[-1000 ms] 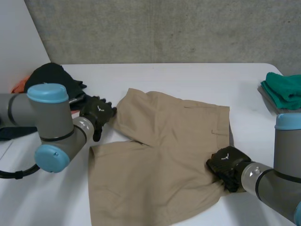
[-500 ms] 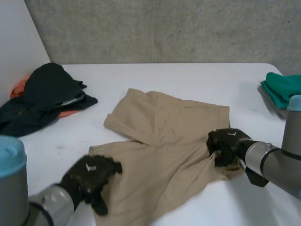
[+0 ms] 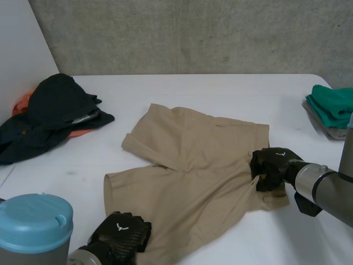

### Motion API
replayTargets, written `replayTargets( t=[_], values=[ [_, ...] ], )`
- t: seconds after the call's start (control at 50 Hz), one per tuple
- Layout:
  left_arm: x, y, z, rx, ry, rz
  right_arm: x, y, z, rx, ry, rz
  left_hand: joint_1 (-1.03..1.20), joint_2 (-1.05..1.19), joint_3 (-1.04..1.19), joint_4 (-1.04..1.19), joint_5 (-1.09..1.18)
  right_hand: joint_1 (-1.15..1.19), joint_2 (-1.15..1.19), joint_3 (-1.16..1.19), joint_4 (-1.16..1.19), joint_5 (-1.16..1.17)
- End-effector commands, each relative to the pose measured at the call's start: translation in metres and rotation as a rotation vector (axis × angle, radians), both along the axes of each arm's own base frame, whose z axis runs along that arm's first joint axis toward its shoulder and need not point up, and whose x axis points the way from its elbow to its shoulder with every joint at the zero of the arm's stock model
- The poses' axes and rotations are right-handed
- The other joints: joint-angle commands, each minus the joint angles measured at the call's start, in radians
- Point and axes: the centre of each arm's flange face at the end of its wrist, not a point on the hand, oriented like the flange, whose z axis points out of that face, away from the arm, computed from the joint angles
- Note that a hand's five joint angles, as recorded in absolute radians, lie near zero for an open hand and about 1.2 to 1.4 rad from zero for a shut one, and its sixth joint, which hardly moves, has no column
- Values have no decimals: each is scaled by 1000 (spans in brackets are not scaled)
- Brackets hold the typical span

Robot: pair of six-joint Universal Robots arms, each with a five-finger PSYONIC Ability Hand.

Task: Fold the laundry.

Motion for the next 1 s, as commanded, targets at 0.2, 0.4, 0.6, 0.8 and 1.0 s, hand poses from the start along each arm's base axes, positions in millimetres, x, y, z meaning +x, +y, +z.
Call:
replayTargets(
  t=[0.2, 0.4, 0.6, 0.8, 1.0],
  values=[
    [-9, 5, 24, -158, 0, -27, -1, 9, 16, -45, 38, 52, 550, 542, 545, 542, 546, 403, 190, 203, 209, 223],
    [7, 20, 40, -56, -308, -209, -23, 83, 22, 75, 531, 531, 550, 542, 545, 542, 546, 403, 190, 203, 209, 223],
    [-46, -62, 38, -238, -226, -153, -15, 27, 30, -124, 498, 354, 550, 542, 545, 542, 546, 403, 190, 203, 209, 223],
    [-109, -200, 55, -742, -16, -16, 6, -45, 36, -409, 485, 150, 550, 542, 545, 542, 546, 403, 190, 203, 209, 223],
    [-141, -290, 21, -1134, -88, 32, 38, -122, 8, -748, 479, 37, 550, 542, 545, 542, 546, 403, 190, 203, 209, 223]
  ],
)
